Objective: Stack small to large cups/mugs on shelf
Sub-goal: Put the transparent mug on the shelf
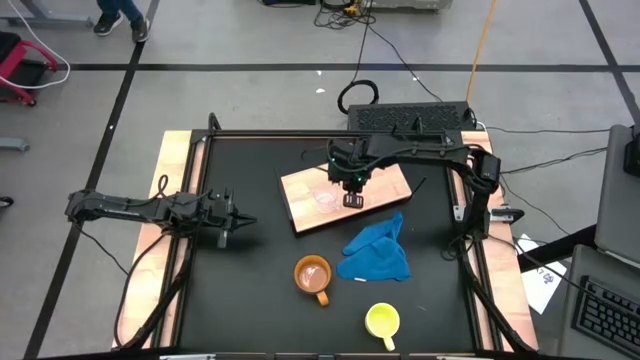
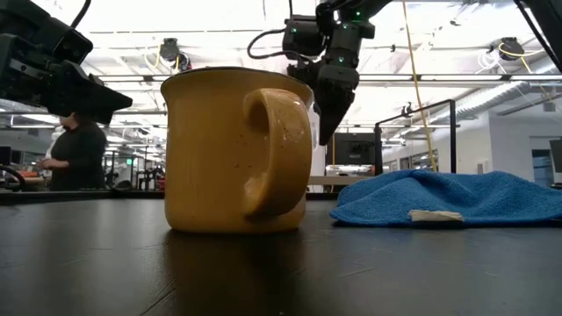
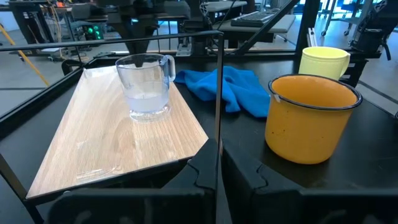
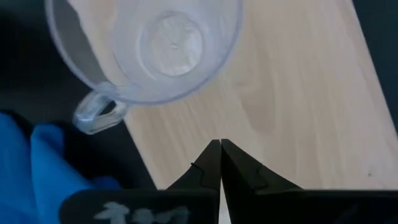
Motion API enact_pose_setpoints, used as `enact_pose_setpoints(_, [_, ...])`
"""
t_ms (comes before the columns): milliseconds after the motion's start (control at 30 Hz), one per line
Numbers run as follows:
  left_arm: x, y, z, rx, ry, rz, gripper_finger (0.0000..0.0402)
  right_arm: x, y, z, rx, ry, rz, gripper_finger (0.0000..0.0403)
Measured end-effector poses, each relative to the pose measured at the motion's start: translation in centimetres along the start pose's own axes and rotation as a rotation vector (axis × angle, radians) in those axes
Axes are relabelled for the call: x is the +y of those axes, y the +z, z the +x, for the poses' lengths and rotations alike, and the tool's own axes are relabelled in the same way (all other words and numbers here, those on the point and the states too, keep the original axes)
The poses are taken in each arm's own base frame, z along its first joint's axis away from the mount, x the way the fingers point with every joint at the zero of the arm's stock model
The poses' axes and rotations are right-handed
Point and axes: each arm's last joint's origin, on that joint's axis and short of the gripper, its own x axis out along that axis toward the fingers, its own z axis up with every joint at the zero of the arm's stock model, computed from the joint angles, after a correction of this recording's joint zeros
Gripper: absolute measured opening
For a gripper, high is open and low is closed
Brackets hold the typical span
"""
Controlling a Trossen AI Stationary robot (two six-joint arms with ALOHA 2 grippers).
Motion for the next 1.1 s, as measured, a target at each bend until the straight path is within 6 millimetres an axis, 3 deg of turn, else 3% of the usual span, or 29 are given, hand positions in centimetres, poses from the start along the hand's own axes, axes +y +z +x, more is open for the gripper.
enact_pose_setpoints(433, [0.0,0.0,0.0,0.000,0.000,0.000,0.0024,2.5,0.6,0.2,-0.026,0.034,-0.042,0.0000])
enact_pose_setpoints(1100, [0.0,0.0,0.0,0.000,0.000,0.000,0.0024,3.7,1.2,0.2,-0.076,0.081,-0.042,0.0000])
